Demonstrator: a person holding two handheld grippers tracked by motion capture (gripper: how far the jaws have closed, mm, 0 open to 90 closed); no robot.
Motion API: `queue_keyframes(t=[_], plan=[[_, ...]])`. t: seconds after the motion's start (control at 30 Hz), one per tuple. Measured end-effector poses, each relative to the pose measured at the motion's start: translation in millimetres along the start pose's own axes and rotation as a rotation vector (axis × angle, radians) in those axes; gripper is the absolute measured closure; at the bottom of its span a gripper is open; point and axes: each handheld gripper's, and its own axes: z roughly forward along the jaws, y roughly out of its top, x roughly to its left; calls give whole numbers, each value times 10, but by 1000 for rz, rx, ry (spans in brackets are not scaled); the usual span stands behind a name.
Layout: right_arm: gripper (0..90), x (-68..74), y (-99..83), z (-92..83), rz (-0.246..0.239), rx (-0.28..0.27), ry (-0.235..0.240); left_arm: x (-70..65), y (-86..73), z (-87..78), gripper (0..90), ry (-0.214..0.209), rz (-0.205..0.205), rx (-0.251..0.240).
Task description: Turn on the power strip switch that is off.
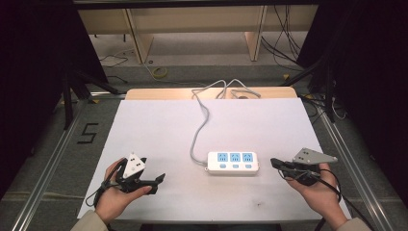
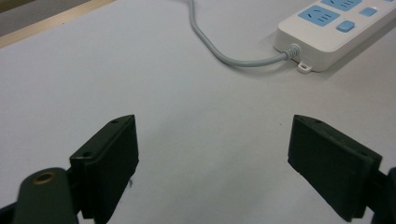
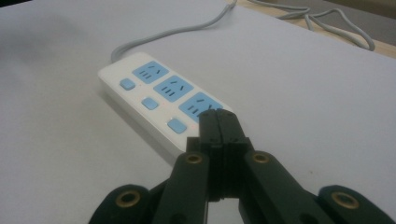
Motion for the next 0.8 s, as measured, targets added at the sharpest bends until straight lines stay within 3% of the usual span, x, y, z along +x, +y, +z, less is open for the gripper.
queue_keyframes(t=[0.8], plan=[[900,54,111,92,-22,9,32,-7,5,8,160,-4,-2,0]])
